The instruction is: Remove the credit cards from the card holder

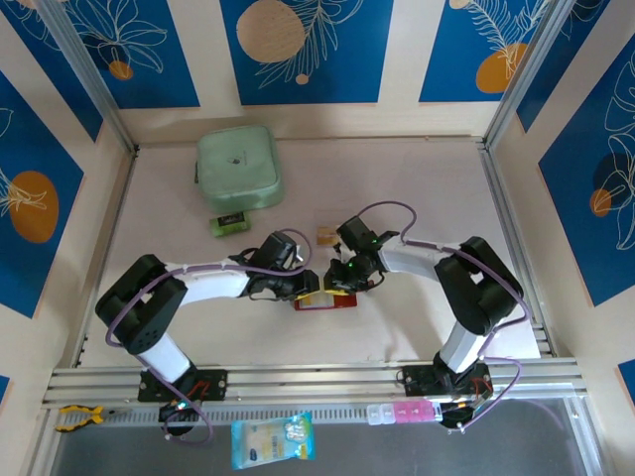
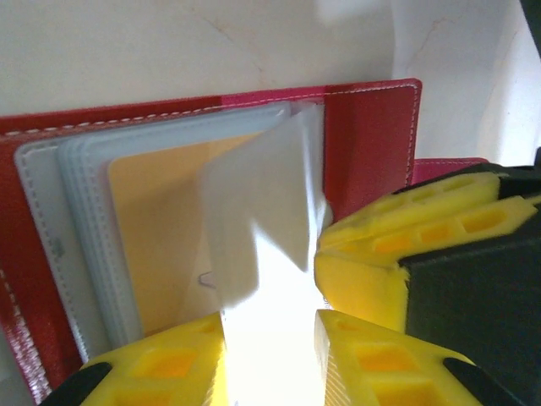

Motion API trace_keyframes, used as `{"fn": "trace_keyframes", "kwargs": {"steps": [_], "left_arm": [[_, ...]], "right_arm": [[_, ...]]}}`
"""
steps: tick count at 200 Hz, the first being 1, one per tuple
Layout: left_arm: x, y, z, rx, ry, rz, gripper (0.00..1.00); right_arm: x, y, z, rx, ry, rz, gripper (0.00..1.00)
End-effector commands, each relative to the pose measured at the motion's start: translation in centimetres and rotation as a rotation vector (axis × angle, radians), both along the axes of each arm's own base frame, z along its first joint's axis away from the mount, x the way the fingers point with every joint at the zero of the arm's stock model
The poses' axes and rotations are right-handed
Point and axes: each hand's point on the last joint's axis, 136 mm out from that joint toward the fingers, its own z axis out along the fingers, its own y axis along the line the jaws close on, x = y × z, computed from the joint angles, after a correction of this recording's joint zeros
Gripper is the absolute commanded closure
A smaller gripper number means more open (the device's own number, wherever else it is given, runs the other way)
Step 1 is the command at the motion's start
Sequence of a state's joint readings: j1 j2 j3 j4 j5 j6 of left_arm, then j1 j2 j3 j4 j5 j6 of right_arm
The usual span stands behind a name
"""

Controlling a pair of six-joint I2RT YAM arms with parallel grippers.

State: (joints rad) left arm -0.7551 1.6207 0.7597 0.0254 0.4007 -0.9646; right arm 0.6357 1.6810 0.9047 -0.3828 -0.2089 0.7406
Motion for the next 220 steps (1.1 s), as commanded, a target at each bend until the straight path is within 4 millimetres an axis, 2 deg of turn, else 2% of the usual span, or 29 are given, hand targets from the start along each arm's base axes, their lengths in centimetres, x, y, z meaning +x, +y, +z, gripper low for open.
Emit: {"fn": "trace_keyframes", "kwargs": {"steps": [1, 60, 142, 175, 220], "left_arm": [[0.5, -1.7, 2.1, -0.051, -0.028, -0.025, 0.70], [0.8, -3.3, 3.0, -0.057, -0.038, -0.058, 0.70], [1.3, -6.9, 2.3, -0.067, -0.022, -0.117, 0.64], [1.3, -7.1, 2.1, -0.064, -0.021, -0.124, 0.62], [1.3, -6.6, 2.5, -0.052, -0.041, -0.125, 0.57]], "right_arm": [[-0.2, -0.8, 1.4, 0.010, -0.018, -0.009, 0.79], [0.6, -2.7, 3.5, 0.031, -0.068, -0.053, 0.78], [0.8, -6.8, 4.9, 0.011, -0.111, -0.149, 0.78], [0.6, -7.1, 5.1, 0.016, -0.110, -0.155, 0.75], [0.8, -6.6, 5.4, 0.037, -0.108, -0.153, 0.75]]}}
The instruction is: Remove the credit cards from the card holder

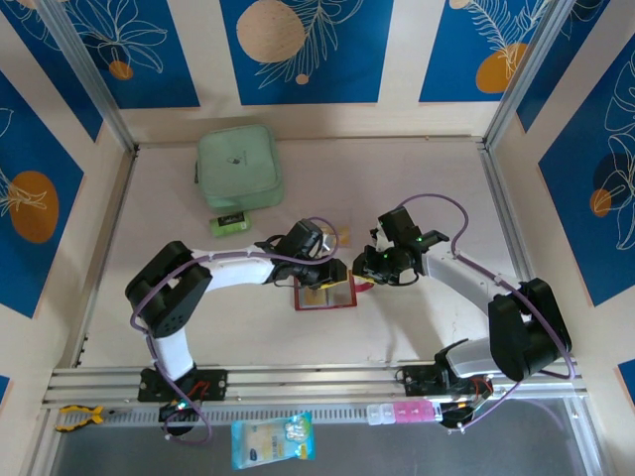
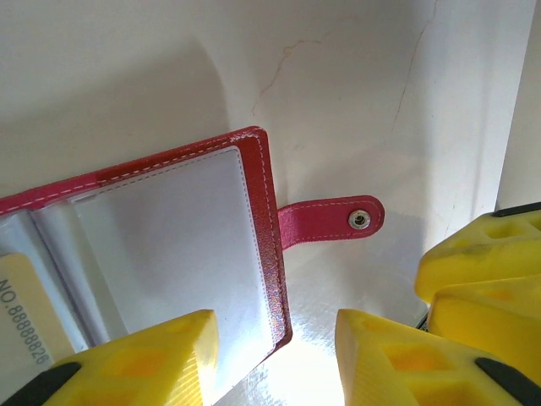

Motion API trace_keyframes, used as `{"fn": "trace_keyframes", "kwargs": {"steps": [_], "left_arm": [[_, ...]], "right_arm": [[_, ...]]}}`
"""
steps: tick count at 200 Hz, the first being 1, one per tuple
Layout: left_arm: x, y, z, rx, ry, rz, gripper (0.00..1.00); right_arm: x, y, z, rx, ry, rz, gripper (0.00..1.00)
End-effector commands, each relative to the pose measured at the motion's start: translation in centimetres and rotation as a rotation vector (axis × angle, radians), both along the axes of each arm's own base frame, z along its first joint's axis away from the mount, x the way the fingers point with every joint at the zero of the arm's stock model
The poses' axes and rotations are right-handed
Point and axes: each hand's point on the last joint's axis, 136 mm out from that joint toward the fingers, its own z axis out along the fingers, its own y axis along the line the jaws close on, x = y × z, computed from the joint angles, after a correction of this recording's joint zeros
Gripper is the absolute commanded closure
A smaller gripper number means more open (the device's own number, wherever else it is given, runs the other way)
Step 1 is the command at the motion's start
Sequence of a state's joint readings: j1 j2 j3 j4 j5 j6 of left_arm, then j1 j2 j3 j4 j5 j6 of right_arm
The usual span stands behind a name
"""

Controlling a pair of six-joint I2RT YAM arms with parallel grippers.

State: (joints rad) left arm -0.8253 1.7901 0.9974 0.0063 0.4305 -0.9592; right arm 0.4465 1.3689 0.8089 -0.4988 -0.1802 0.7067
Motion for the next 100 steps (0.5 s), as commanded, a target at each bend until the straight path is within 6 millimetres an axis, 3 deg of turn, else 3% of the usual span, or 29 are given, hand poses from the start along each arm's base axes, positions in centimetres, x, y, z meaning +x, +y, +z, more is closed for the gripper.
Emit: {"fn": "trace_keyframes", "kwargs": {"steps": [1, 35, 100], "left_arm": [[-0.3, -0.3, 0.8, -0.001, -0.020, -0.031, 0.57], [-0.1, 1.1, 1.4, 0.033, -0.057, -0.018, 0.60], [-0.4, 6.1, 0.4, 0.095, -0.061, 0.063, 0.69]], "right_arm": [[-0.6, 0.1, 0.2, 0.009, 0.009, 0.019, 0.75], [-0.7, 1.1, 0.0, 0.030, 0.025, 0.038, 0.76], [-1.0, 4.4, -0.9, 0.068, 0.063, 0.100, 0.80]]}}
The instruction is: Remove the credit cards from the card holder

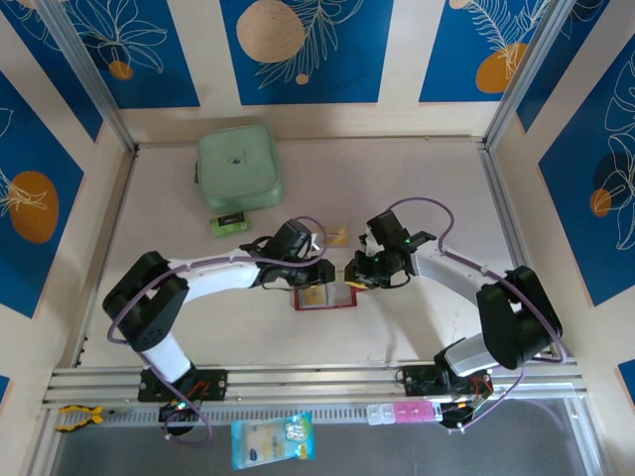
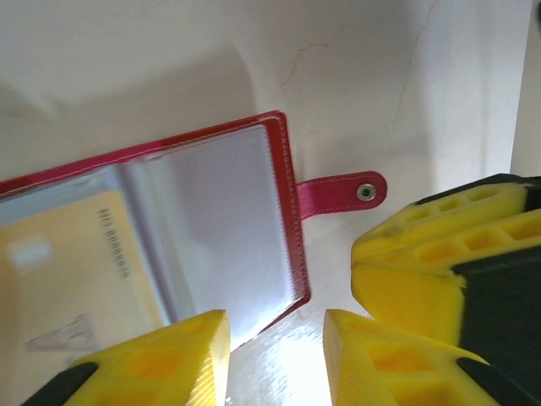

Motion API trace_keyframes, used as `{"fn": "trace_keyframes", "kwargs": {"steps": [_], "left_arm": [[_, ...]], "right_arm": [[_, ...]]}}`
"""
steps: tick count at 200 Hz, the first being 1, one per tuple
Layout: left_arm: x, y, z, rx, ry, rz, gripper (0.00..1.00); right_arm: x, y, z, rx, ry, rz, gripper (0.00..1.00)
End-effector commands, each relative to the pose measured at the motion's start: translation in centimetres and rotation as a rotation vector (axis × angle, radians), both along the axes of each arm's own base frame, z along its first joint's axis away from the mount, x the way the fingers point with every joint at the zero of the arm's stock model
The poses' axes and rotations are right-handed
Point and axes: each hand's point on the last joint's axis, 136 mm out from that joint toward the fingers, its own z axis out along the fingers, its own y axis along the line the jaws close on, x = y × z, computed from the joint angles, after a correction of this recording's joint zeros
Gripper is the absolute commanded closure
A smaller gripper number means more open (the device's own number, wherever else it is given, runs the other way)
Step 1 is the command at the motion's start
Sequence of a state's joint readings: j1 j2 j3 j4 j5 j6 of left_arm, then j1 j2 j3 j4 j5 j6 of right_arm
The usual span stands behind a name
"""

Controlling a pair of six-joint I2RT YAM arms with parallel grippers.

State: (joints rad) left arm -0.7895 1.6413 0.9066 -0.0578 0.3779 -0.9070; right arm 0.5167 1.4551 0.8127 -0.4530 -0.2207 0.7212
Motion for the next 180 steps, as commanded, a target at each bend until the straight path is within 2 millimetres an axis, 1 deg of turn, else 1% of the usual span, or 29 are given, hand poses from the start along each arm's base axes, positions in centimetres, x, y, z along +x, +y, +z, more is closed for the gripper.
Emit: {"fn": "trace_keyframes", "kwargs": {"steps": [1, 38, 74, 141, 155, 180], "left_arm": [[-0.2, 2.6, -1.1, 0.059, 0.002, 0.033, 0.69], [-0.9, 5.0, -2.1, 0.105, 0.011, 0.064, 0.81], [-1.2, 6.3, -2.7, 0.119, 0.018, 0.082, 0.88], [-1.1, 6.7, -3.7, 0.125, 0.041, 0.085, 0.97], [-1.0, 6.7, -3.9, 0.126, 0.042, 0.083, 0.98], [-1.0, 6.6, -4.4, 0.128, 0.052, 0.079, 0.99]], "right_arm": [[0.2, 2.0, 0.7, 0.050, 0.008, 0.026, 0.80], [-0.1, 3.6, -0.3, 0.053, 0.029, 0.058, 0.82], [-0.1, 4.5, -1.0, 0.065, 0.039, 0.069, 0.83], [-0.2, 5.1, -1.8, 0.070, 0.061, 0.079, 0.84], [-0.2, 5.1, -1.9, 0.069, 0.065, 0.079, 0.84], [-0.2, 5.2, -2.0, 0.068, 0.069, 0.082, 0.81]]}}
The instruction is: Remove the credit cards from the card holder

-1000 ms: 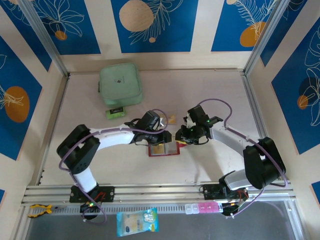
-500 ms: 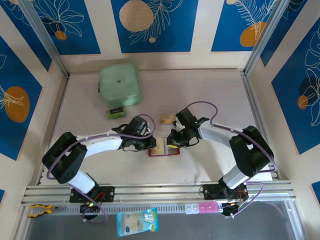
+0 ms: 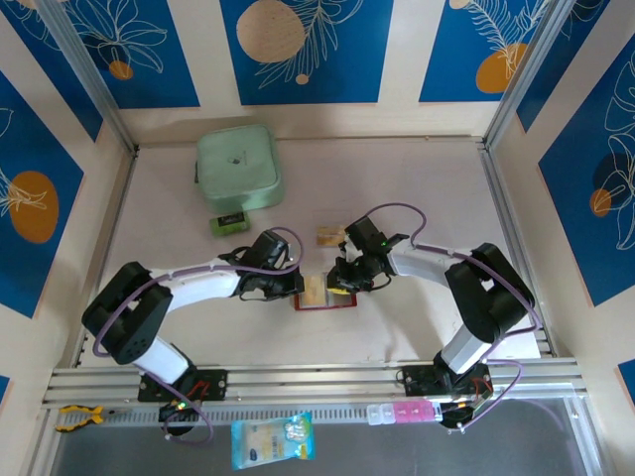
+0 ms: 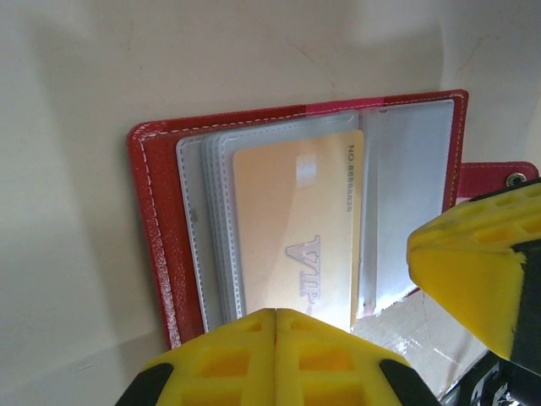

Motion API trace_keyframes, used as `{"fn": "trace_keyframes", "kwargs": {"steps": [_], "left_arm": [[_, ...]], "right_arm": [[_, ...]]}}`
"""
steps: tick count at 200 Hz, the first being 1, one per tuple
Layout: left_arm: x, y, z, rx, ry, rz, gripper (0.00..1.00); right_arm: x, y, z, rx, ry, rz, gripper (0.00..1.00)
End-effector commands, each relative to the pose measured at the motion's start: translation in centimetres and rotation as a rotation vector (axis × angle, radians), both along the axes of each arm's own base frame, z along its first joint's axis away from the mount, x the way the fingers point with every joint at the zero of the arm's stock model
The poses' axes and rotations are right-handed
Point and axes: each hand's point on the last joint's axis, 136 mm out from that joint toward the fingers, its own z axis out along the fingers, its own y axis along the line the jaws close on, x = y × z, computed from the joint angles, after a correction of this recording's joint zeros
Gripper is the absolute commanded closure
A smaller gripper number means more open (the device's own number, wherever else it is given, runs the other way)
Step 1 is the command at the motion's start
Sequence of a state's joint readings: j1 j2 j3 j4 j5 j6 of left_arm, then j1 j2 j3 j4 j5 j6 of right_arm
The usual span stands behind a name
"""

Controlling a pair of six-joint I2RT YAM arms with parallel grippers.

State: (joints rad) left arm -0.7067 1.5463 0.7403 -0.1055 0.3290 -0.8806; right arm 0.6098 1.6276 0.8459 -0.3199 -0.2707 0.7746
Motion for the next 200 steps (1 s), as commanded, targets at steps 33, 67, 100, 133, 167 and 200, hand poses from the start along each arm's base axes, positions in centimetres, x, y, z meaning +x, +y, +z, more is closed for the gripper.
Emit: {"fn": "trace_keyframes", "kwargs": {"steps": [33, 67, 100, 133, 167, 200], "left_arm": [[-0.1, 0.6, -1.7, 0.022, 0.024, -0.007, 0.99], [-0.2, 0.9, -2.2, 0.032, 0.036, 0.001, 0.99], [-0.5, 1.1, -2.5, 0.037, 0.047, 0.002, 0.98], [-0.6, 1.2, -2.7, 0.042, 0.048, 0.003, 0.98], [-0.7, 1.3, -2.9, 0.042, 0.054, 0.005, 0.98], [-0.6, 1.3, -2.9, 0.042, 0.054, 0.005, 0.98]], "right_arm": [[0.4, 1.3, 0.6, 0.032, 0.009, 0.022, 0.77], [0.7, 1.8, 0.9, 0.051, -0.006, 0.033, 0.74], [1.0, 2.5, 1.1, 0.065, -0.010, 0.052, 0.73], [1.1, 3.0, 0.9, 0.067, -0.007, 0.066, 0.73], [1.0, 3.0, 0.0, 0.051, 0.006, 0.071, 0.74], [0.8, 2.9, -0.8, 0.039, 0.017, 0.077, 0.75]]}}
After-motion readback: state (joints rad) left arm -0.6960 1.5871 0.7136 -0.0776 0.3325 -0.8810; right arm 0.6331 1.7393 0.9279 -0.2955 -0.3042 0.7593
